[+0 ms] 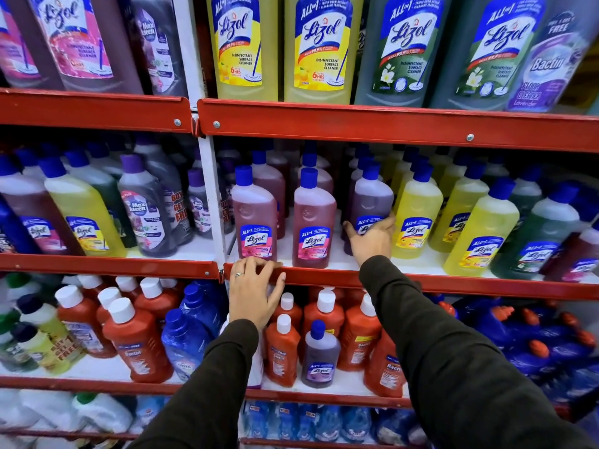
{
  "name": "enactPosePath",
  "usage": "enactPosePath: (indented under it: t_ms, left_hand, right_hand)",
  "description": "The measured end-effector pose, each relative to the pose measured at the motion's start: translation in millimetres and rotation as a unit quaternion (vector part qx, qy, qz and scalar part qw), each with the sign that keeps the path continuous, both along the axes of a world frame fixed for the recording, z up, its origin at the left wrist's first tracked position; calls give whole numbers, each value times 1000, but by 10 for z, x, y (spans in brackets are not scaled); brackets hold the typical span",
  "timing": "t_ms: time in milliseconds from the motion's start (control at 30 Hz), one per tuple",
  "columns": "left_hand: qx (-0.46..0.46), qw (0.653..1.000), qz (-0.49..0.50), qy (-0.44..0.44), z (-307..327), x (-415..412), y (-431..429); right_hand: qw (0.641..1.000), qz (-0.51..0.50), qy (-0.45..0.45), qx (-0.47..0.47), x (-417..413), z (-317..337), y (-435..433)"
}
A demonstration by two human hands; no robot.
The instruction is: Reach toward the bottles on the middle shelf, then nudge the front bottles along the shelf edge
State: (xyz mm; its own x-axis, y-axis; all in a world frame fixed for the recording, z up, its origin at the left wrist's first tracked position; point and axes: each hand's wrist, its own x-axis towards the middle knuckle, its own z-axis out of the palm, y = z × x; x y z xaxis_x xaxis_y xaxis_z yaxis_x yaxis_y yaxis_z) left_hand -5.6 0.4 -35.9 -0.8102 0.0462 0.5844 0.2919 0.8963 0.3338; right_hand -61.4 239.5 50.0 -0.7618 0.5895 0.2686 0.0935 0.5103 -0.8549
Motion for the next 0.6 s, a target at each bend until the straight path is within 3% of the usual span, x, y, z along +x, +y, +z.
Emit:
enactPosePath:
  t_ms: [600]
  left_hand:
    - [18,999,16,-48,94,93,75]
  right_hand:
    - [998,29,12,54,501,-142,54]
